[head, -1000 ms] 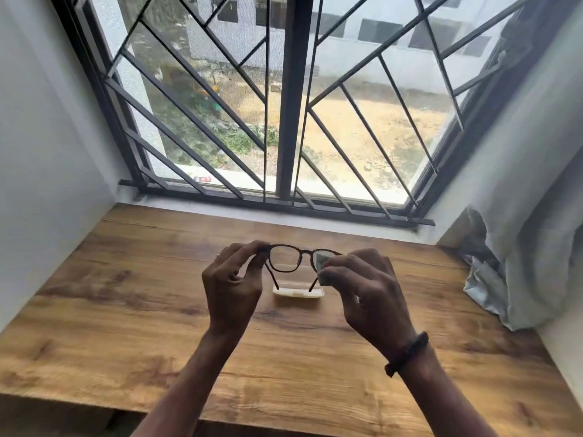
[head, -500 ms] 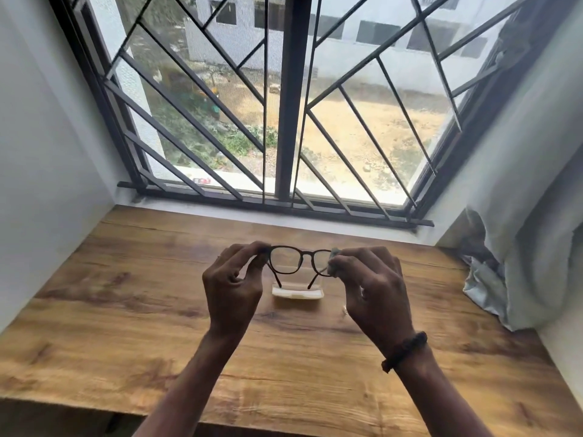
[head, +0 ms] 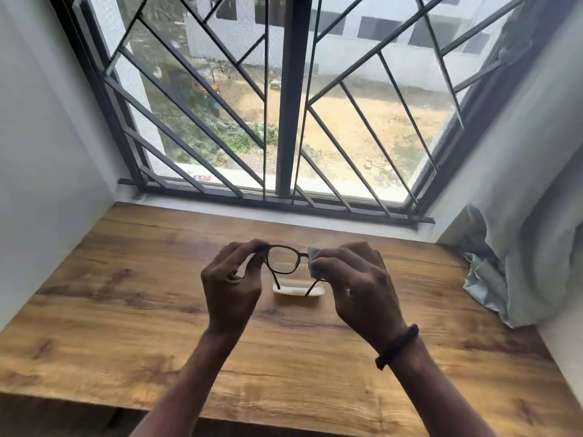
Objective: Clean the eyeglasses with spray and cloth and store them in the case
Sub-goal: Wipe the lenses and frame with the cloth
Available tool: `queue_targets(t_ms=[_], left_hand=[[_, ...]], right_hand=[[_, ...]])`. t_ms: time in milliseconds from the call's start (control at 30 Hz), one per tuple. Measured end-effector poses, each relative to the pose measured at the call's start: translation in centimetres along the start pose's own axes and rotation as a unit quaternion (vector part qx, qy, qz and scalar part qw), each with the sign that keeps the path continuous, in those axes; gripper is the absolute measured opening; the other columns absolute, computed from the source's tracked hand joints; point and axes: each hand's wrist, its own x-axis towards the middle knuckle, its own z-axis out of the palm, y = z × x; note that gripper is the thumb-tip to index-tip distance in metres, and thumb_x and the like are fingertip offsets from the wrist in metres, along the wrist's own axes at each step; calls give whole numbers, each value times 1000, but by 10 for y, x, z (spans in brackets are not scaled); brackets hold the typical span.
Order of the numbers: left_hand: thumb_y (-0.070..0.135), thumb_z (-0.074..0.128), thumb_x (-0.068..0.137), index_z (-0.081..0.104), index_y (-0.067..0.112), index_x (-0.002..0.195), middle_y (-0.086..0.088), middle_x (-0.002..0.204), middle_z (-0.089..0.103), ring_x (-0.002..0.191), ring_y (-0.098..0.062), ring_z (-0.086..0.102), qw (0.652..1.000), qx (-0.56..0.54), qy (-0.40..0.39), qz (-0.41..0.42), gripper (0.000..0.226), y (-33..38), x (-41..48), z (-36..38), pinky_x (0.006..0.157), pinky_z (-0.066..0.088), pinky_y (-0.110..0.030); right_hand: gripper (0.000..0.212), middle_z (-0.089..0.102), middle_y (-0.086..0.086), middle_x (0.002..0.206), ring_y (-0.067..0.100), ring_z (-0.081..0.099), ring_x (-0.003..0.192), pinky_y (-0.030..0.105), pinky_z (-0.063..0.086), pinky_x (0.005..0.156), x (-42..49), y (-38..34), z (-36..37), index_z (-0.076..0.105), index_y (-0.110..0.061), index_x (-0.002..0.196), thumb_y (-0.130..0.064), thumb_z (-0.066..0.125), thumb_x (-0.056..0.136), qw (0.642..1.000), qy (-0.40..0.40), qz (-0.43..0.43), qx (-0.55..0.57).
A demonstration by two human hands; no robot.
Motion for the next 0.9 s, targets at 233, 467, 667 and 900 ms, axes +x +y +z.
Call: queue_targets(t_ms=[233,467,667,900], left_hand=[[1,78,85,79,10,102,2,91,75,84,-11,71,1000,-6,5,-16,19,-1,-3,2,72,57,-33],[2,78,85,79,10,100,2,89,75,84,-7,70,1000,-12,11,-24,17,1,0,3,73,55,-27],[-1,78,85,79,8,100,-1,87,74,81,-14,70,1000,-12,15,-15,17,0,-1,5,71,55,-34],[1,78,87,78,5,101,-4,91,75,85,-18,71,999,-25,25,-21,15,-7,-4,1,74,57,-37]], right_hand=[[17,70,-14,109,18,59,96,40,48,77,-3,2,-8,73,-22,96,-7,74,87,999,-44,-26,5],[13,70,-13,104,17,60,98,40,48,80,-12,8,-13,74,-23,95,-13,73,87,998,-57,7,-2],[17,70,-16,95,15,59,91,37,44,82,-18,15,-18,73,-27,88,-11,77,84,997,-26,72,-17],[20,71,-17,85,5,63,86,21,49,77,-37,38,-18,76,-21,87,-4,81,79,965,39,244,89]])
